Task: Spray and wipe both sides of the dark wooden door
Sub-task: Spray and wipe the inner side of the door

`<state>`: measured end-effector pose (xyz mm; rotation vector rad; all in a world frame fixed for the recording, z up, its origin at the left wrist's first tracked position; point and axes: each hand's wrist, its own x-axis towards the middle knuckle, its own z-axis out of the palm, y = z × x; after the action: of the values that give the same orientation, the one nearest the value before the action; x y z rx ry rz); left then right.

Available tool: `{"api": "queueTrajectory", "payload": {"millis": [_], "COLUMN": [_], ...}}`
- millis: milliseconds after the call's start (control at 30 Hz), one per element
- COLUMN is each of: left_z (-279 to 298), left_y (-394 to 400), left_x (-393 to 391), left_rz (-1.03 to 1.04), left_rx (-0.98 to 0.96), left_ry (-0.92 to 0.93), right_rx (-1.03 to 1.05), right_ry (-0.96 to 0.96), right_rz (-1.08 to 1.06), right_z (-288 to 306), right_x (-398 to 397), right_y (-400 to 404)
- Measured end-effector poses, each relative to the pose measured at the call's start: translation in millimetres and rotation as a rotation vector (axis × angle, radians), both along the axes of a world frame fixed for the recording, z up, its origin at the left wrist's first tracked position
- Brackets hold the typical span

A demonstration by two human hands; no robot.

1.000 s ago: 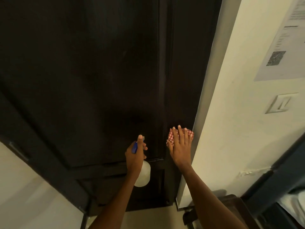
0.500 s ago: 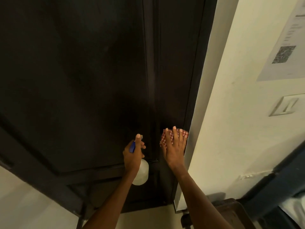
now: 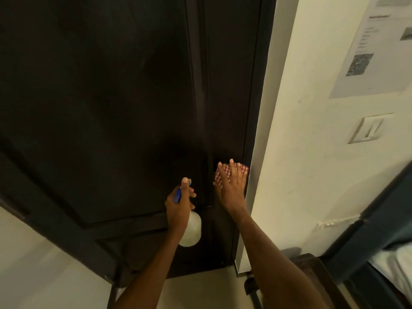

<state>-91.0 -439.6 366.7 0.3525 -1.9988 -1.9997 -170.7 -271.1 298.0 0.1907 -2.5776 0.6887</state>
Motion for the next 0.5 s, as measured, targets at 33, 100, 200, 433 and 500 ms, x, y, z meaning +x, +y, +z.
{"api": "queueTrajectory", "payload": {"millis": [33, 100, 200, 433, 500], "left_z": [-0.6, -1.4, -1.9, -12.2, -18.4], "left_y": [-1.4, -4.0, -7.8, -0.5, 6.9], "left_x": [7.4, 21.3, 39.2, 63.8, 68.2], "left_rz": [0.003, 0.01, 0.03, 0.021, -0.007], "left_rx": [0.006, 0.022, 0.037, -0.007, -0.015], "left_ry": [-0.002, -0.003, -0.014, -0.039, -0.064], "right_rx": [-0.008, -0.028, -0.042, -0.189, -0.25], "right_ry": [0.002, 0.009, 0.036, -0.058, -0.112], "right_rz": [0.01, 0.026, 0.07, 0.055, 0.077], "right_z": [0.8, 2.2, -0.3, -36.1, -51.3], "right_x": [2.3, 5.9, 13.7, 69.3, 91.0], "right_y": [-0.6, 0.3, 6.4, 20.9, 31.7]}}
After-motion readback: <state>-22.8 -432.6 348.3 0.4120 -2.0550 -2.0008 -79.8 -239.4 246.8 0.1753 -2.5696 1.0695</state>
